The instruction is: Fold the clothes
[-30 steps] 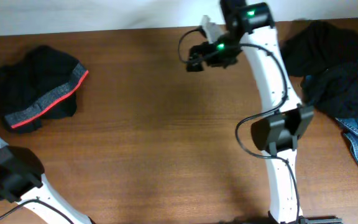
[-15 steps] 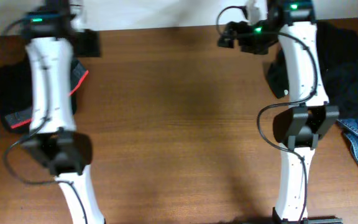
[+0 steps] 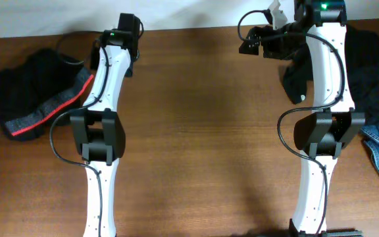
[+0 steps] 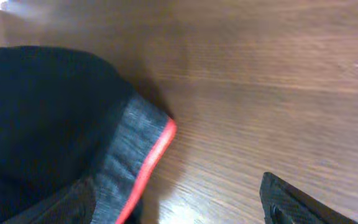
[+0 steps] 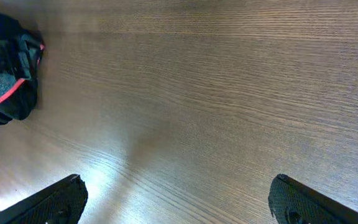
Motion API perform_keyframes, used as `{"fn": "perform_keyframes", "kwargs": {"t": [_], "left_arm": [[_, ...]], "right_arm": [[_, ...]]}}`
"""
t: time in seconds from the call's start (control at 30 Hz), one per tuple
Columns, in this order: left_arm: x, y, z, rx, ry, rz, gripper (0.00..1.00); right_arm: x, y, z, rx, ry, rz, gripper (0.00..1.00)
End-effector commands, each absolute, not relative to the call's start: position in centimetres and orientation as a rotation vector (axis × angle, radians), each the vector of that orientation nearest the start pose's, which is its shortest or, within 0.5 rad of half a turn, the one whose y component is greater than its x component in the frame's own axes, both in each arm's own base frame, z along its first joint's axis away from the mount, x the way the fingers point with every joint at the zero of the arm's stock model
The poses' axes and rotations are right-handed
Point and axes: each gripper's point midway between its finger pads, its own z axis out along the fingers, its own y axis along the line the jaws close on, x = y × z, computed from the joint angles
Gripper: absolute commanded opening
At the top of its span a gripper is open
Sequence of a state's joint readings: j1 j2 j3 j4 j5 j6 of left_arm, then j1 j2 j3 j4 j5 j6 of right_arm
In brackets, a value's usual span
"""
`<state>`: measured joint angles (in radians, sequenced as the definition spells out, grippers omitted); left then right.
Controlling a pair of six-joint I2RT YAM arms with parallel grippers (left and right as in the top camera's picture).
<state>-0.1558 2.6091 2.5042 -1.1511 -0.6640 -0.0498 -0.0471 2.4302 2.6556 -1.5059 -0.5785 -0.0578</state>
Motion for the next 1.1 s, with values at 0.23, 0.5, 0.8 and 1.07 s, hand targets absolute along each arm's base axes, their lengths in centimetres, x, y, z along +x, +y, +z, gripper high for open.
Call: {"fn": "perform_keyframes", "kwargs": {"t": [0.23, 0.5, 0.8, 1.07], "left_arm": [[56.9, 7.5, 3.5, -0.099, 2.655, 1.079, 0.87], [56.4, 8.9, 1.8, -0.107, 2.658, 1.163, 0.87], [56.0, 10.9, -1.3, -0.141, 2.69, 1.187, 0.82], [56.4, 11.0, -1.3, -0.168, 2.676, 1.163, 0.33]], "right_arm": [[51.0, 7.0, 18.5, -0.142, 2.728, 0.817, 0.99], [51.0, 7.0, 18.5, -0.141, 2.729, 0.818, 0.99], [51.0, 7.0, 18.5, -0.142, 2.727, 0.815, 0.99], [51.3, 6.9, 18.5, -0.146, 2.718, 0.802, 0.99]]}}
